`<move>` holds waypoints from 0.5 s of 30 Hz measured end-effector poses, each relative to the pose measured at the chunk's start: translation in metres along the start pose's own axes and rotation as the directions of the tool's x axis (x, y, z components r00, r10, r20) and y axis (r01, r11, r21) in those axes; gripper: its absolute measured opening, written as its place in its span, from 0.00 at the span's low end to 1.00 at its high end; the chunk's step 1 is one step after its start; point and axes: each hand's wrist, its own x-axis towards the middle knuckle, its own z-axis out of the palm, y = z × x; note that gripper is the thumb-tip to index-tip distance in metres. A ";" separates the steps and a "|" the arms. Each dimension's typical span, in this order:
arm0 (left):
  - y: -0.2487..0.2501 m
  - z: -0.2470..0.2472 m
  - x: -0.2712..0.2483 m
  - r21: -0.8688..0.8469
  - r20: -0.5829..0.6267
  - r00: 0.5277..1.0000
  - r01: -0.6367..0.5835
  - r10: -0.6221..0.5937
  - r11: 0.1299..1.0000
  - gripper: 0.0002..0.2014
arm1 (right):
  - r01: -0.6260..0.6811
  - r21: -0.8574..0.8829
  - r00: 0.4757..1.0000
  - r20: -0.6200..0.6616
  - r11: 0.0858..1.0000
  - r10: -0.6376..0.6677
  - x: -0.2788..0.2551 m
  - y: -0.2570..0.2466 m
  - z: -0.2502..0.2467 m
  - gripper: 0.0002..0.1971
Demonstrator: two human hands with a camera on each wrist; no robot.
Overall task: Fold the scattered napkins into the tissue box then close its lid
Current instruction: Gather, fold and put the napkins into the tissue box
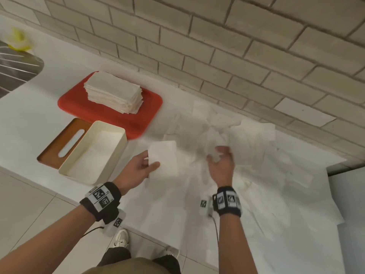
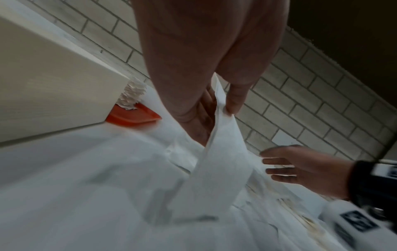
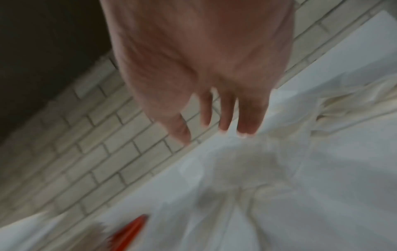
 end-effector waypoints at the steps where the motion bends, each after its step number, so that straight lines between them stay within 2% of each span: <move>1: 0.003 -0.001 -0.001 -0.015 -0.025 1.000 -0.003 0.003 1.000 0.14 | -0.042 -0.020 0.989 -0.143 0.999 0.039 0.020 0.001 -0.005 0.23; 2: 0.005 -0.001 -0.002 -0.024 -0.043 0.999 -0.006 0.005 1.000 0.13 | -0.092 -0.045 0.979 -0.189 0.995 0.082 0.038 0.001 -0.010 0.28; 4: 0.008 -0.003 -0.004 -0.040 -0.074 0.997 -0.020 0.017 0.999 0.13 | -0.150 -0.272 0.988 -0.060 0.950 0.139 0.071 0.002 -0.014 0.34; 6: 0.009 -0.004 -0.005 -0.058 -0.094 0.995 -0.040 0.034 0.998 0.14 | -0.071 -0.507 0.982 0.115 0.859 0.149 0.088 0.005 -0.015 0.26; 7: 0.009 -0.004 -0.005 -0.063 -0.117 0.992 -0.051 0.043 0.997 0.14 | -0.015 -0.537 0.978 0.168 0.843 0.125 0.093 0.006 -0.014 0.19; 9: 0.009 -0.004 -0.006 -0.071 -0.188 0.980 -0.077 0.062 0.994 0.15 | 0.042 -0.449 0.979 0.197 0.892 0.054 0.092 0.001 -0.013 0.14; 11: 0.007 -0.004 -0.006 -0.071 -0.241 0.964 -0.130 0.109 0.989 0.20 | 0.062 -0.293 0.984 0.178 0.954 -0.009 0.081 -0.016 -0.016 0.13; 13: 0.006 -0.005 -0.007 -0.006 -0.250 0.949 -0.197 0.189 0.980 0.28 | 0.077 -0.038 0.980 0.185 0.996 -0.069 0.060 -0.042 -0.020 0.10; 15: 0.007 -0.005 -0.006 0.105 -0.227 0.947 -0.208 0.227 0.972 0.25 | 0.083 0.270 0.972 0.191 0.959 -0.137 0.032 -0.075 -0.023 0.09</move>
